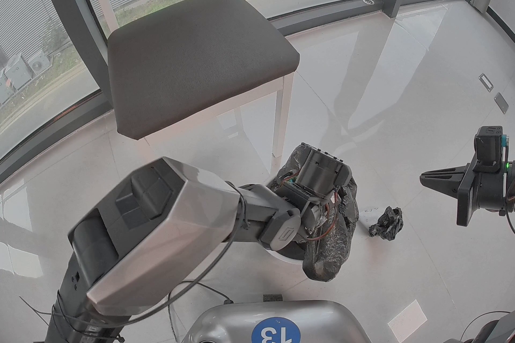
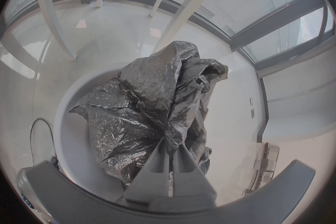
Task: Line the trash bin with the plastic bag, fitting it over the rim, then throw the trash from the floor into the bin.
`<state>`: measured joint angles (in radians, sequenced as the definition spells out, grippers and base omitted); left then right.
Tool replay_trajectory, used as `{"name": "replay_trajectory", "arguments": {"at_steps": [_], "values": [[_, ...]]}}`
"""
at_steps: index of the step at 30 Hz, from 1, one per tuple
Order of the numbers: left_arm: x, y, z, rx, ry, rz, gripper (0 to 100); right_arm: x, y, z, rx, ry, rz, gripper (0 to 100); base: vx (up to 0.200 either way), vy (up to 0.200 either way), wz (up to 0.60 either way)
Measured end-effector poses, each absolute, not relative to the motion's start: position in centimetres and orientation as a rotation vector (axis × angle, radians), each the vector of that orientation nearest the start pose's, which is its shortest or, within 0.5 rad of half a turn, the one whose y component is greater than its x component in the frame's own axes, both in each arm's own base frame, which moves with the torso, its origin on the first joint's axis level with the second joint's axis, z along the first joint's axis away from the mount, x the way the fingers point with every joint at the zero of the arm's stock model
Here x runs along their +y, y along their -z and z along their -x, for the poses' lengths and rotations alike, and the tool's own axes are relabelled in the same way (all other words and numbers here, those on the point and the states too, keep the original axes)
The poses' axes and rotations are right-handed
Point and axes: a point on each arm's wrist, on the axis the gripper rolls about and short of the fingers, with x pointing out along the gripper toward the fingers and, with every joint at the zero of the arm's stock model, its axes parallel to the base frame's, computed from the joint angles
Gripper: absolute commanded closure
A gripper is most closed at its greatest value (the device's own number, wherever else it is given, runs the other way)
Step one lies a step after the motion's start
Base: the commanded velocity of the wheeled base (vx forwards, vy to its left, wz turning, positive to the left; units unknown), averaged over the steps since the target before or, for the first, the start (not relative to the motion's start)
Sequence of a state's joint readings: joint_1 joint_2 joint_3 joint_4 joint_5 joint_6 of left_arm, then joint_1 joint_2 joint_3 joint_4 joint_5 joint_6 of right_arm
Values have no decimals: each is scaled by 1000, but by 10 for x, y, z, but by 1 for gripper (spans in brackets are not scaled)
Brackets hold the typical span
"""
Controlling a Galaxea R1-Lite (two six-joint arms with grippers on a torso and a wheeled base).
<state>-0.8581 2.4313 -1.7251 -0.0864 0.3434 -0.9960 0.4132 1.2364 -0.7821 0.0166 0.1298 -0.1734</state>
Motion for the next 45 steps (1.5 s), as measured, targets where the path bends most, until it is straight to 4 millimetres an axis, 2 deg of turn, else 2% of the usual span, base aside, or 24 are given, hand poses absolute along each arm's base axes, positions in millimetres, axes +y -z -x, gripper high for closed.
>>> {"name": "replay_trajectory", "arguments": {"at_steps": [6, 13, 20, 24, 28, 41, 42, 45], "values": [[-363, -68, -343, 679, 186, 645, 100, 76, -228, -166, 425, -574, 238, 100, 0, 0, 0], [-360, -60, -347, 687, 182, 605, 100, 76, -228, -166, 427, -576, 241, 100, 0, 0, 0], [-350, -80, -347, 661, 200, 498, 100, 77, -227, -167, 426, -579, 249, 100, 0, 0, 0], [-340, -92, -340, 684, 179, 485, 100, 77, -228, -168, 423, -580, 251, 100, 0, 0, 0], [-329, -94, -332, 717, 150, 472, 100, 78, -230, -169, 418, -584, 256, 100, 0, 0, 0], [-322, -92, -323, 732, 132, 441, 100, 79, -230, -170, 417, -586, 257, 100, 0, 0, 0], [-321, -91, -322, 735, 130, 436, 0, 79, -230, -170, 417, -586, 257, 100, 0, 0, 0], [-318, -85, -319, 752, 121, 407, 0, 79, -230, -171, 417, -586, 257, 100, 0, 0, 0]]}}
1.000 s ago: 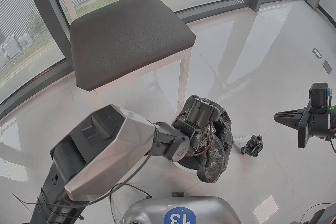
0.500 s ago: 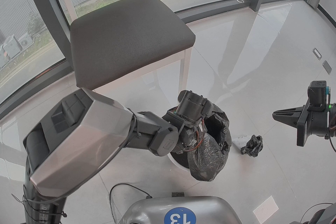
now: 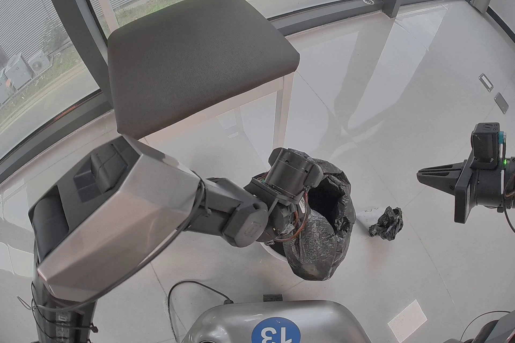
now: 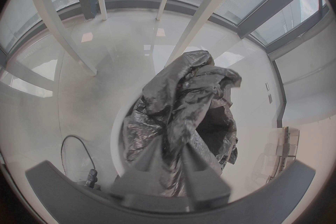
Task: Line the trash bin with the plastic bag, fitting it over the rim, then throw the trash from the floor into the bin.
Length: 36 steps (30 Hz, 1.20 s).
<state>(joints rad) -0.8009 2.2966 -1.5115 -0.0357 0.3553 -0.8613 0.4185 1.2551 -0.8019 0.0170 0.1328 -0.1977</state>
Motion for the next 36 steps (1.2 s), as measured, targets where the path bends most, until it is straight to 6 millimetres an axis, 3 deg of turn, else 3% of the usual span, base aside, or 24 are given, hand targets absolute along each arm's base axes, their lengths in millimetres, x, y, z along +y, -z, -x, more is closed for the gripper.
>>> {"name": "replay_trajectory", "arguments": {"at_steps": [15, 25, 36], "values": [[-311, -92, -319, 733, 117, 391, 0, 80, -232, -172, 413, -588, 257, 100, 0, 0, 0], [-337, -103, -303, 708, 207, 374, 0, 80, -232, -172, 414, -587, 256, 100, 0, 0, 0], [-351, -89, -295, 734, 227, 345, 0, 80, -231, -172, 414, -587, 256, 100, 0, 0, 0]]}}
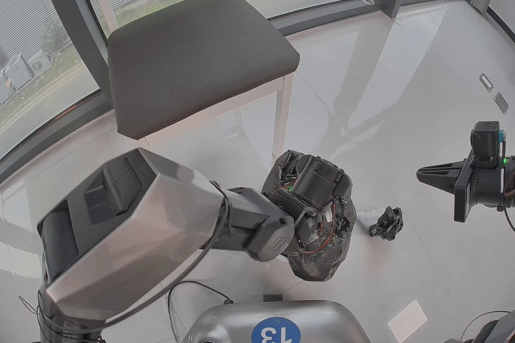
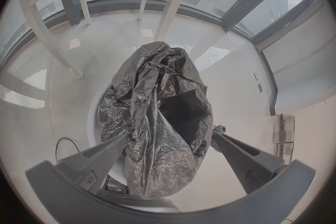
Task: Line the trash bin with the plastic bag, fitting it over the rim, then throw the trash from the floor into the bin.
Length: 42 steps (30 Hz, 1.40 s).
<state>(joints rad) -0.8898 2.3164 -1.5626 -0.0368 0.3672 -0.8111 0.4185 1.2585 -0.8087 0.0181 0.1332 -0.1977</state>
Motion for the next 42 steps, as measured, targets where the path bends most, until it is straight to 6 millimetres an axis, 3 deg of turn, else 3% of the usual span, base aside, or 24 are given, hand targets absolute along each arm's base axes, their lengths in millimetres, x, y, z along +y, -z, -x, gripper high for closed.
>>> {"name": "replay_trajectory", "arguments": {"at_steps": [17, 18, 34, 42], "values": [[-346, -79, -305, 736, 200, 331, 0, 79, -229, -171, 422, -586, 257, 100, 0, 0, 0], [-345, -78, -307, 736, 194, 330, 100, 79, -229, -171, 422, -586, 257, 100, 0, 0, 0], [-342, -81, -310, 726, 188, 331, 100, 79, -231, -172, 416, -585, 256, 100, 0, 0, 0], [-328, -85, -306, 792, 131, 270, 100, 79, -231, -172, 415, -585, 256, 100, 0, 0, 0]]}}
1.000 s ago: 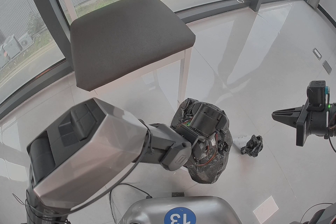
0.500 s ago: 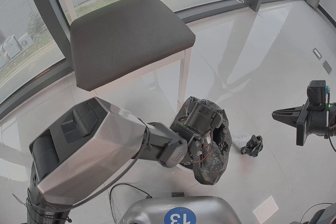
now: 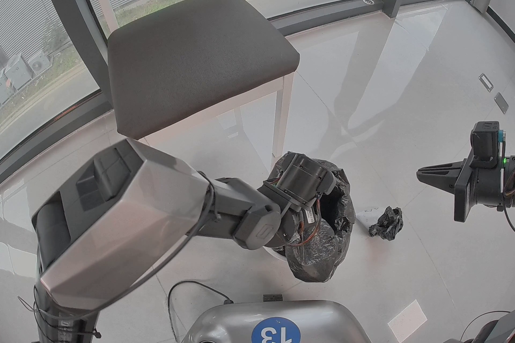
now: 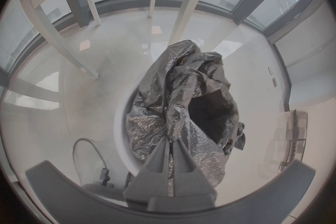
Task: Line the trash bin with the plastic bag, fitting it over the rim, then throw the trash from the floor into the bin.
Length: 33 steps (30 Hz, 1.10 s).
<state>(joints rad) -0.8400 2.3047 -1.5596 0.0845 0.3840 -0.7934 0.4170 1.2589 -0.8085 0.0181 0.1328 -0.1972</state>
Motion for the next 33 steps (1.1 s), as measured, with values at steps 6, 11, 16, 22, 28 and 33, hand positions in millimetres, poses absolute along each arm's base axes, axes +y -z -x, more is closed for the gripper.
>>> {"name": "replay_trajectory", "arguments": {"at_steps": [6, 11, 16, 22, 28, 33], "values": [[-319, -87, -301, 848, 90, 224, 100, 80, -231, -173, 417, -585, 256, 100, 0, 0, 0], [-313, -88, -303, 864, 71, 211, 100, 80, -230, -174, 420, -586, 257, 100, 0, 0, 0], [-303, -85, -305, 906, 30, 172, 100, 81, -229, -175, 424, -587, 259, 100, 0, 0, 0], [-295, -84, -307, 928, -6, 139, 100, 82, -228, -176, 429, -588, 259, 100, 0, 0, 0], [-287, -87, -313, 912, -28, 129, 100, 82, -228, -177, 431, -589, 260, 100, 0, 0, 0], [-275, -88, -321, 901, -52, 88, 100, 82, -228, -177, 431, -590, 262, 100, 0, 0, 0]]}}
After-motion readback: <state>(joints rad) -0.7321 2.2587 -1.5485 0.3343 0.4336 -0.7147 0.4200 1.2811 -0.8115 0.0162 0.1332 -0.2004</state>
